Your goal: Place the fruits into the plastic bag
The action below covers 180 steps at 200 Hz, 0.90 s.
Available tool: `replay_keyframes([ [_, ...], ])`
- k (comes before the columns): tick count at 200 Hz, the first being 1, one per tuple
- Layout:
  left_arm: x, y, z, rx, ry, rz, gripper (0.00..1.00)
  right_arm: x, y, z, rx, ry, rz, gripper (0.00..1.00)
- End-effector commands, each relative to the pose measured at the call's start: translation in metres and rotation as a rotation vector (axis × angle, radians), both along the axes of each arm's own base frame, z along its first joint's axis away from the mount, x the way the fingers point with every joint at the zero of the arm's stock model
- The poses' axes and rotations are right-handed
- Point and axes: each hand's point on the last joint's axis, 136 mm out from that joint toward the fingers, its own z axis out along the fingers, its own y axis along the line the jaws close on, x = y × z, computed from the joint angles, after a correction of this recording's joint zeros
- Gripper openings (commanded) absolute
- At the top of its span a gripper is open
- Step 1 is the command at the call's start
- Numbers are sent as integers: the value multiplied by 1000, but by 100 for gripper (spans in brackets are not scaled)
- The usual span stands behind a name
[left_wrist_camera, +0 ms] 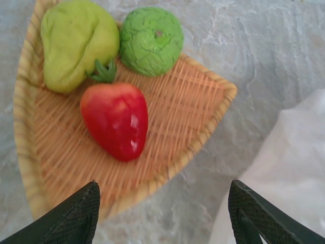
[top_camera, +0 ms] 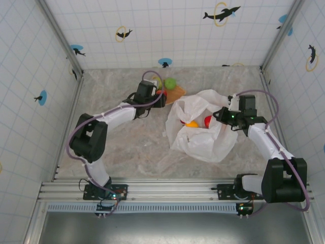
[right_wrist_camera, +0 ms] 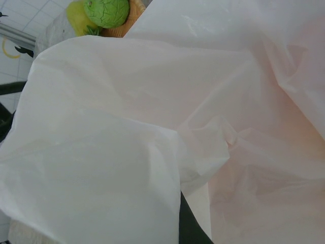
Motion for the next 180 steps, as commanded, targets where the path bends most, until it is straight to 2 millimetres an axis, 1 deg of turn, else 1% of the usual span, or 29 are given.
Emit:
replay_keyframes([
  [1,20,3,-11,119,-5,-4,69,-1,1,-2,6,-6,9,3],
  [19,34,3,-21,176,-1,-12,70,-1,1,-1,6,-8,9,3],
  [56,56,3,-39,256,11,6,72,0,1,1,8,-10,9,3],
  [88,69,2,-55,307,24,12,75,2,1,4,12,-14,7,3],
  [96,72,1,-59,316,28,13,77,2,2,4,15,-13,8,3],
  [98,74,1,-56,316,23,14,77,2,3,5,17,-15,9,3],
  [103,75,1,-61,325,30,15,77,3,3,5,19,-15,11,3],
  [106,77,1,-61,328,27,18,78,3,3,5,20,-15,11,3],
  [117,79,1,-67,344,36,20,78,3,4,7,21,-17,13,3],
  [120,81,1,-65,344,31,23,79,3,5,7,21,-18,15,3],
  [131,83,1,-71,357,38,23,79,3,5,8,21,-20,15,3],
  [180,88,0,-85,378,50,20,79,1,5,6,20,-17,13,3],
])
